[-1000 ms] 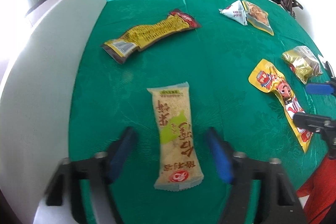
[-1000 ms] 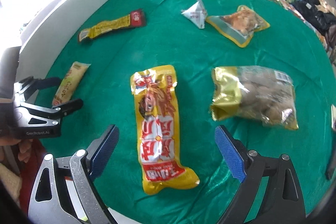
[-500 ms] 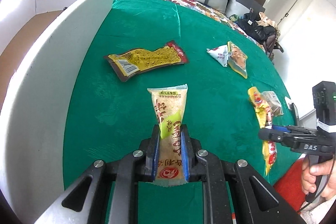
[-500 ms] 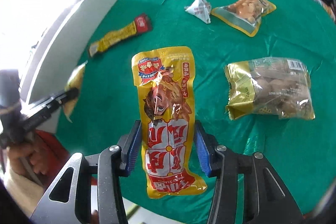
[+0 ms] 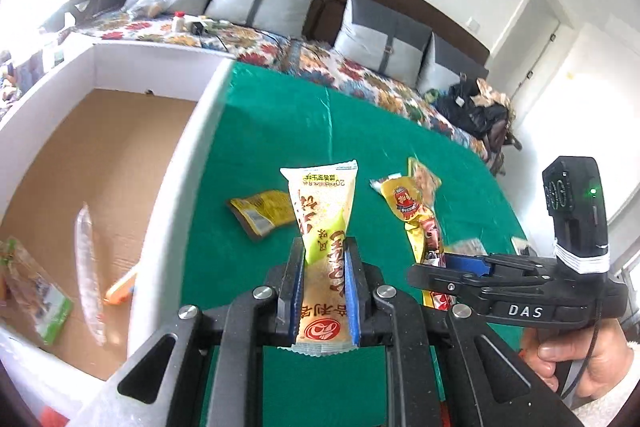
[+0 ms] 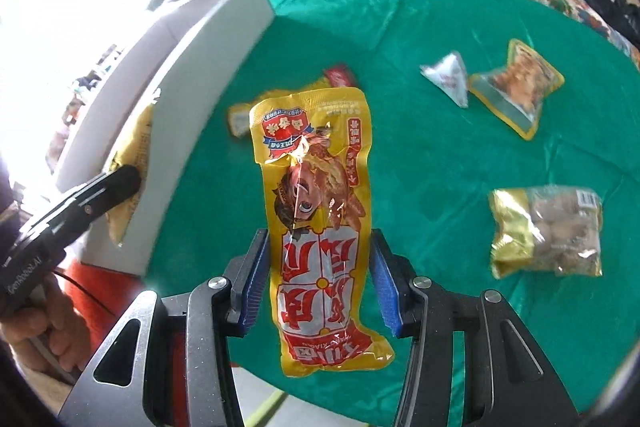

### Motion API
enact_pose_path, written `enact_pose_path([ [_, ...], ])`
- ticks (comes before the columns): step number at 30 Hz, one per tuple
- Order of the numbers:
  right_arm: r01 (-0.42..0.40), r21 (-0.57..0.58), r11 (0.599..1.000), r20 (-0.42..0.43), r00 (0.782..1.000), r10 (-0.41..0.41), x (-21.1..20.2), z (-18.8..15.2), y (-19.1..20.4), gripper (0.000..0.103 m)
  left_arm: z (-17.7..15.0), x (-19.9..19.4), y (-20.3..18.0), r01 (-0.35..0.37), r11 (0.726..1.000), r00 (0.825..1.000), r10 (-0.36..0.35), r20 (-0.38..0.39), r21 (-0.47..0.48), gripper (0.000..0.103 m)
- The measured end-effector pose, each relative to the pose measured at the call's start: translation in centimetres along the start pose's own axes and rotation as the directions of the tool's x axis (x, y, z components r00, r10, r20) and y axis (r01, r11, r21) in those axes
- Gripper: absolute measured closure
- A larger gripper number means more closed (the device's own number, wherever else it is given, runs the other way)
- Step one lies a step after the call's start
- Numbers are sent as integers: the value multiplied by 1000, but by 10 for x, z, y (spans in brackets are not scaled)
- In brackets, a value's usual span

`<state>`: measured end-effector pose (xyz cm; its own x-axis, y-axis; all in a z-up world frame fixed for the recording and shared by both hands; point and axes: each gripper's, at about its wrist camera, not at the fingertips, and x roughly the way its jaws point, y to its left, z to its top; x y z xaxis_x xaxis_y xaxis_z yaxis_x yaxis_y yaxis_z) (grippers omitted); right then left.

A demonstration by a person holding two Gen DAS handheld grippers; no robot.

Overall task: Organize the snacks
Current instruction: 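Carry both packs into the white box and open both grippers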

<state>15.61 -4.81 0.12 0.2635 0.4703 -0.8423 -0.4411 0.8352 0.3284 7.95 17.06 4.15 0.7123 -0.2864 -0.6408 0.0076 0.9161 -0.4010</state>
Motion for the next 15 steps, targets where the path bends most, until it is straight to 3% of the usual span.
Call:
enact_pose_path([
  [3,-89,-79,993,69,993,95,-13,29,56,53,23,-32,42,-71,995,996,74,48,-74,86],
  [6,-185,-155,970,105,974,202,-19,54,114,53,37,-54,94,-192,972,978,201,57,-137,86],
  [9,-270,-208,940,94,951,294,-10,74,168,52,39,-66,141,-304,934,948,316,33,-188,86],
  [12,-304,-230,925,79,941,329,11,81,206,52,29,-68,171,-413,892,907,420,1,-185,86],
  [14,-331,-216,918,68,933,353,31,85,221,48,21,-63,183,-469,864,881,472,-27,-183,79],
  [15,-345,-197,917,57,930,362,40,87,223,40,17,-60,189,-492,850,869,492,-48,-190,57],
])
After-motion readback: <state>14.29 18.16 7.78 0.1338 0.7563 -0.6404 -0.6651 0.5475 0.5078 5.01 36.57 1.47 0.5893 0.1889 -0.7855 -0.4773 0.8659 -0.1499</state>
